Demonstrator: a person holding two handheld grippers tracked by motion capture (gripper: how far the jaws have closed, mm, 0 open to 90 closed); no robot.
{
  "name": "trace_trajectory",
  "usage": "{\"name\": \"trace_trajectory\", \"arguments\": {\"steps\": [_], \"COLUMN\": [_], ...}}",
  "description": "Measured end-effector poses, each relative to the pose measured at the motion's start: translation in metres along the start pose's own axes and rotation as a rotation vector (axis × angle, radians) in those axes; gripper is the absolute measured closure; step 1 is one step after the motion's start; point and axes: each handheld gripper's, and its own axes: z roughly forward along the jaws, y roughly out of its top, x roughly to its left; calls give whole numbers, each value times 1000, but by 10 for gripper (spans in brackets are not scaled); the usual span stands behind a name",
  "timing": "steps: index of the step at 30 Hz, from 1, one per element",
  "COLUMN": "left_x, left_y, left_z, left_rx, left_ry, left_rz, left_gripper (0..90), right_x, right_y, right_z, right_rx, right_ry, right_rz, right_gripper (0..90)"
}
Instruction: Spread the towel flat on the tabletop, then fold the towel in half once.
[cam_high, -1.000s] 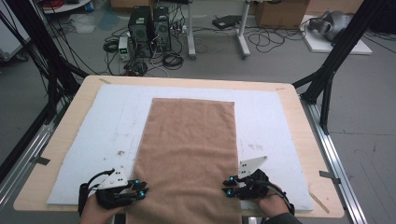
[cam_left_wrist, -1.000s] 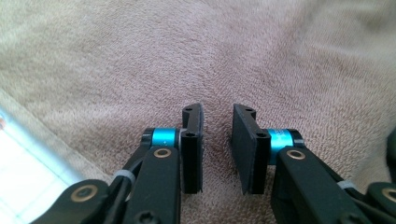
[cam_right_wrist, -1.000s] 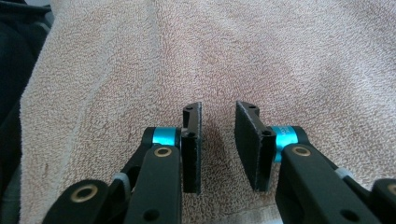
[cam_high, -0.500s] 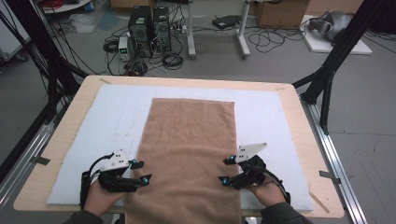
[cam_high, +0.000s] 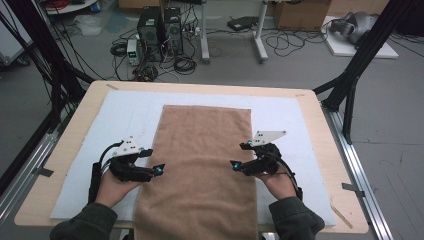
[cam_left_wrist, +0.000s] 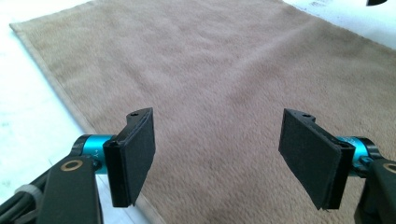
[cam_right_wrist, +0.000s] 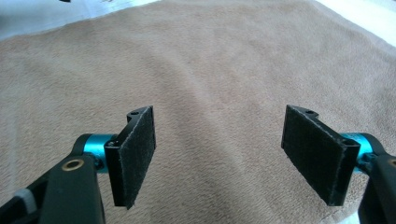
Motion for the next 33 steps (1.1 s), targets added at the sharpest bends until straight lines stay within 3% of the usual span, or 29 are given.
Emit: {"name": "trace_trajectory", "arguments": {"steps": [6, 18, 25, 33], "left_x": [-1, 2, 16, 50], "left_y": [3, 2, 14, 49], "left_z": [2, 6, 8, 8], "left_rx": [8, 29, 31, -7], "left_ry": [-4, -18, 12, 50], "left_rz": [12, 16, 4, -38], "left_gripper": [276, 295, 303, 316], "right_x": [-9, -10, -26, -56], "right_y": [-1, 3, 16, 40], "right_z": [4, 1, -5, -13], "right_rx": [24, 51, 64, 63], "right_ry": [3, 1, -38, -87], "right_rz": [26, 2, -4, 32], "right_gripper": [255, 253, 261, 261]}}
